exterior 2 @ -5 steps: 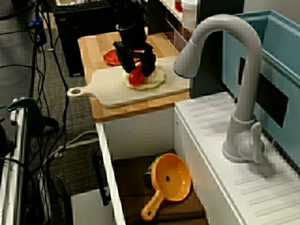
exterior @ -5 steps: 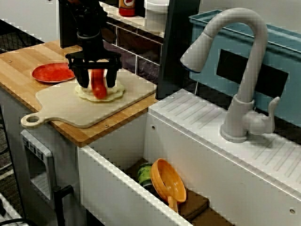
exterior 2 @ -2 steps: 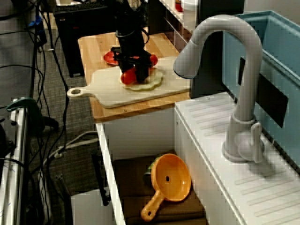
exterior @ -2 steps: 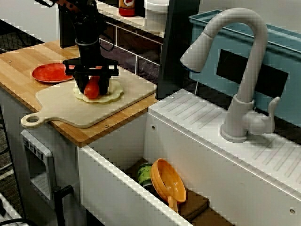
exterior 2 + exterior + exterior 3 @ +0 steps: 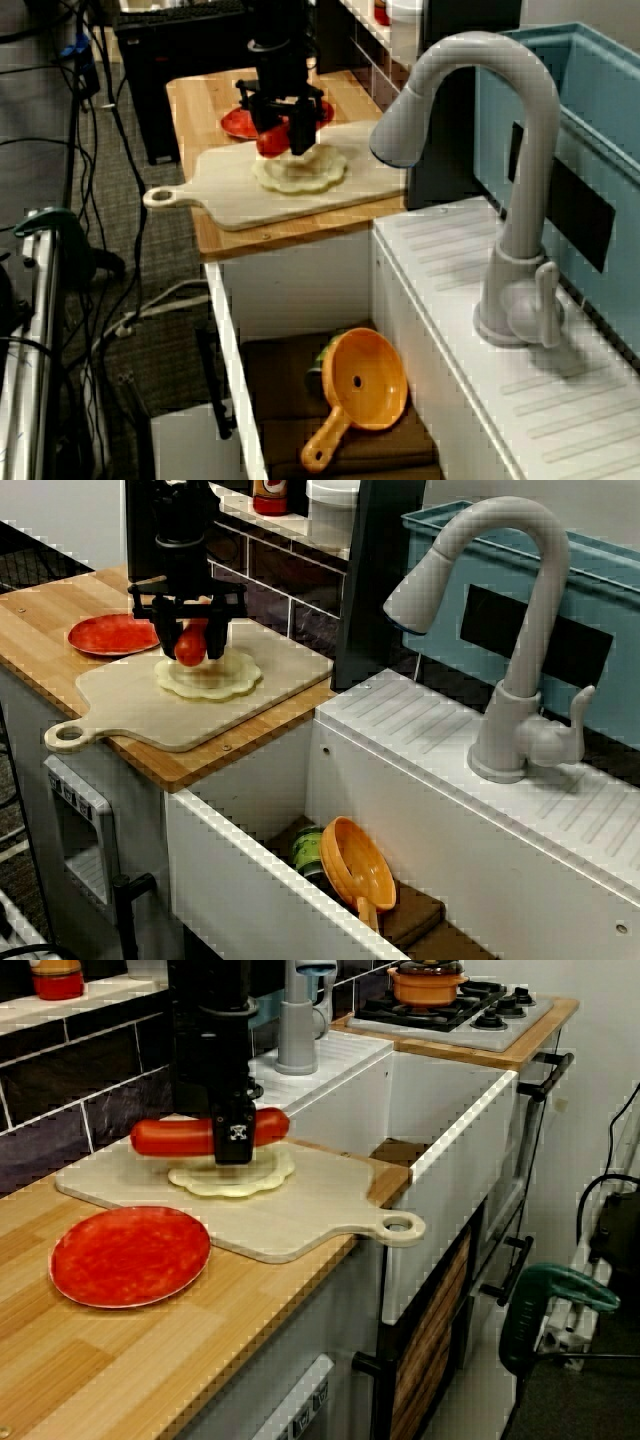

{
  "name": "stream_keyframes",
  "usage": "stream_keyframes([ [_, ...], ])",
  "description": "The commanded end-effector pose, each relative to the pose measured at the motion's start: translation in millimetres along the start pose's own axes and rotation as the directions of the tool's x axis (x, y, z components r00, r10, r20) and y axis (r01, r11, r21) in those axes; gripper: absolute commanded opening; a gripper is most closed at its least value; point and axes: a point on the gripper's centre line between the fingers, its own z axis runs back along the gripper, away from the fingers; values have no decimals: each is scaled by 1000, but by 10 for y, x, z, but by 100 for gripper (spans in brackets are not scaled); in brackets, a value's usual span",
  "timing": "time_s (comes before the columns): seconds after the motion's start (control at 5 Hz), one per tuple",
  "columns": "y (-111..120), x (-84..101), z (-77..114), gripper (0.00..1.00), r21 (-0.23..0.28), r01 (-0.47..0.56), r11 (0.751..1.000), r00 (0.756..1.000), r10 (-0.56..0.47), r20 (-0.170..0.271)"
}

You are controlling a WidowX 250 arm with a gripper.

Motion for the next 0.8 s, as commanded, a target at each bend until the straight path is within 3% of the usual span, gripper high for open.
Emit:
stream_keyframes([
  [0.0,57,212,335,0,-36,-15,999,998,17,60],
  [0.6,346,445,540,0,-72,-76,995,994,81,70],
])
